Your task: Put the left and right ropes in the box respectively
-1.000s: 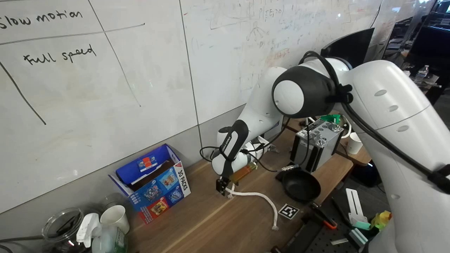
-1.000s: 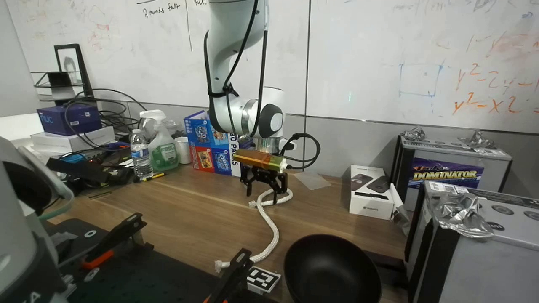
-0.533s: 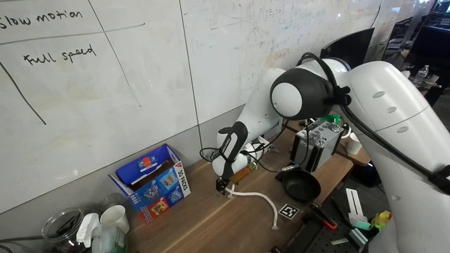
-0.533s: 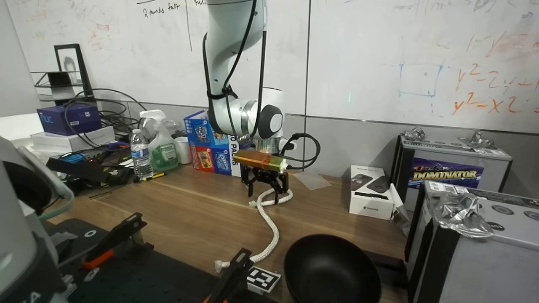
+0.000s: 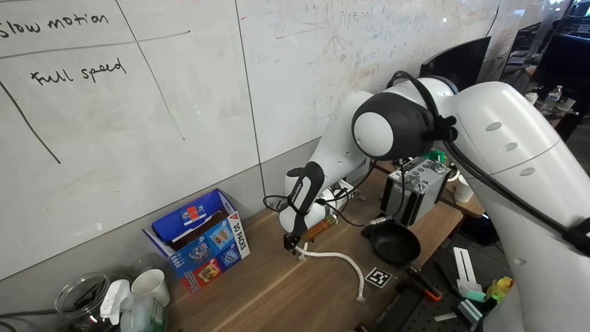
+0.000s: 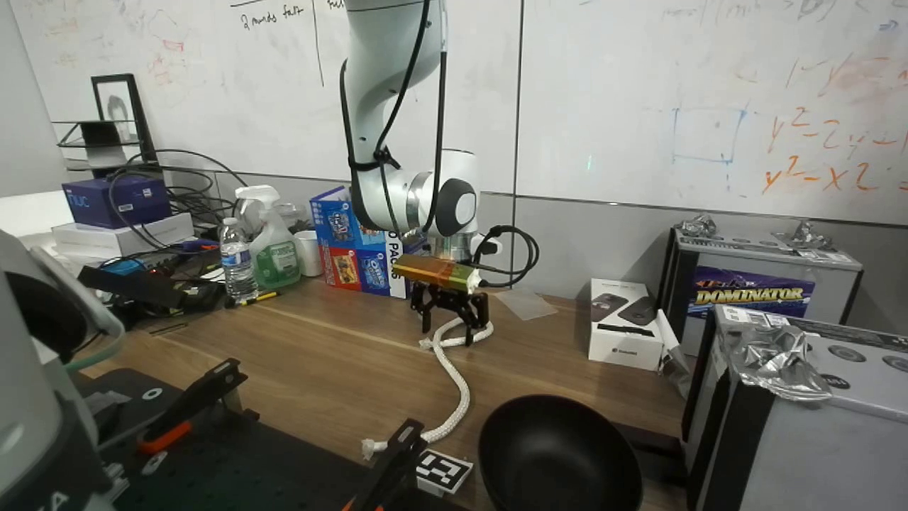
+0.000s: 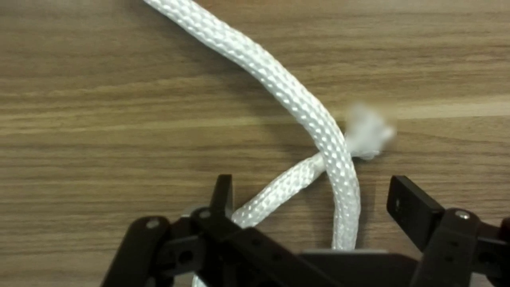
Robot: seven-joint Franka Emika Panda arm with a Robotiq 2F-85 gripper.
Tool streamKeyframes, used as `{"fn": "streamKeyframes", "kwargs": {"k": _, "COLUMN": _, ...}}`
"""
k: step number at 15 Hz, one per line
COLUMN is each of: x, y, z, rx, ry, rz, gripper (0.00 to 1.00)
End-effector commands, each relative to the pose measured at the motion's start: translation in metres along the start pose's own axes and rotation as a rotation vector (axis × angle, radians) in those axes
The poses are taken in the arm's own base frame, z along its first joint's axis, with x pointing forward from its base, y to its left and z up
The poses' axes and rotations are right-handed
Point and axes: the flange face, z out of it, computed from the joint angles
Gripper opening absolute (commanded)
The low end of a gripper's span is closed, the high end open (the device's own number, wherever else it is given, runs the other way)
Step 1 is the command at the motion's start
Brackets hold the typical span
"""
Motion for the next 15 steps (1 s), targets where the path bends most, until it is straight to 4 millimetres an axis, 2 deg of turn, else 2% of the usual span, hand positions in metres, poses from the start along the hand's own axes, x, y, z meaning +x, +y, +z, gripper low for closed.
{"fn": "streamKeyframes", "kwargs": {"k": 1, "x": -0.0006, "y": -0.0016, "z": -0.0007, "rx": 0.004, "ry": 0.018, "rz": 0.032, "gripper": 1.00}}
{"fn": "streamKeyframes", "kwargs": {"k": 8, "x": -0.0036, "y": -0.0010, "z": 0.0018, "rx": 0.008, "ry": 0.008, "rz": 0.043, "gripper": 1.00}}
{"fn": "streamKeyframes", "kwargs": {"k": 9, "x": -0.0039, "y": -0.0009, "z": 0.0021, "rx": 0.008, "ry": 0.008, "rz": 0.044, "gripper": 0.77}}
{"fn": "streamKeyframes", "kwargs": {"k": 11, "x": -0.0043, "y": -0.0010, "z": 0.0027, "rx": 0.009, "ry": 0.007, "rz": 0.042, "gripper": 0.67}}
{"fn": "streamKeyframes", "kwargs": {"k": 15, "x": -0.0033, "y": -0.0001, "z": 0.0015, "rx": 0.008, "ry": 0.008, "rz": 0.044, "gripper": 0.34}}
